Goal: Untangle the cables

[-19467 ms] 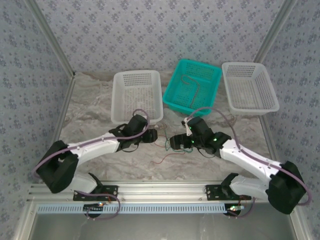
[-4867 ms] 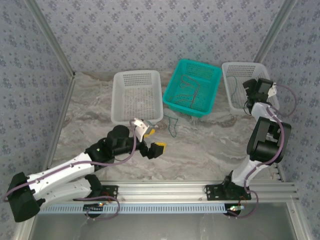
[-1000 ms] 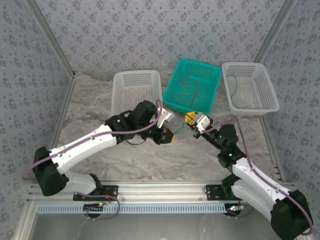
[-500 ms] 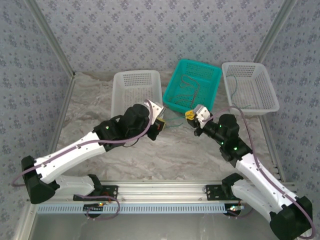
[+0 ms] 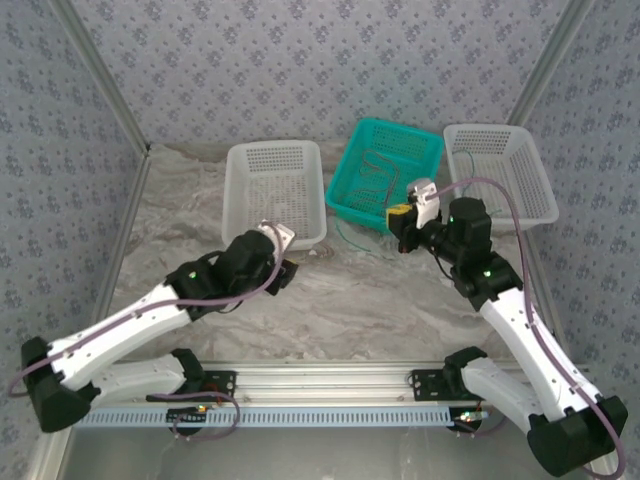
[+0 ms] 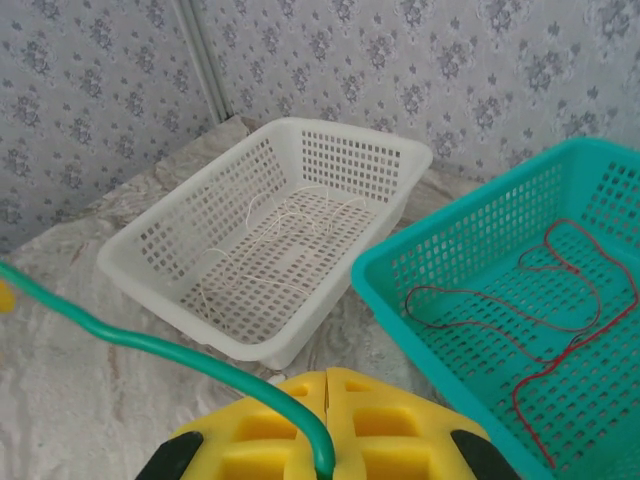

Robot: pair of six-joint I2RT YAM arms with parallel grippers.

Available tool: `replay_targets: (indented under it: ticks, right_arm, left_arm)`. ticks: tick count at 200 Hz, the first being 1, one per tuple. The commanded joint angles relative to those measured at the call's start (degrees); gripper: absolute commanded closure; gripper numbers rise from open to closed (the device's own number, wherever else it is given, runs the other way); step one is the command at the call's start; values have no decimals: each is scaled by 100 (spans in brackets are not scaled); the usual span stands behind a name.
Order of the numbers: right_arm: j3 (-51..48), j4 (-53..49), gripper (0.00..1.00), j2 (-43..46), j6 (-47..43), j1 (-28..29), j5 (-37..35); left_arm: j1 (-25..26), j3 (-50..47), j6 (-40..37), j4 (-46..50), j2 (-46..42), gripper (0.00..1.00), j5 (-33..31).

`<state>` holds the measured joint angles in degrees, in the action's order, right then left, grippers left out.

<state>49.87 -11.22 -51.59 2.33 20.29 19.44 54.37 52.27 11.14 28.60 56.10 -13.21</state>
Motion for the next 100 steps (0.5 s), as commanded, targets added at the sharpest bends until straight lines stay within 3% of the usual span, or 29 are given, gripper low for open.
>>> replay_targets:
  ticks: [1,16,60,100]
  right_arm:
    - [284,-485,100,-121,571,44,-27]
    - [320,-439,100,-157,747,94,-57]
    - [439,-312,100,-245,1009,276,-167]
    - [510,-377,100,-282,1165,415,-262]
  left_arm:
    - [4,-483,457,-2027,-703,40,1463]
    - [0,-800,983,-3002,-840,33,1582]
    - [15,-604,1386,-4096,143,16,1964]
    - [21,-16,1474,-4403,1319,13,2068]
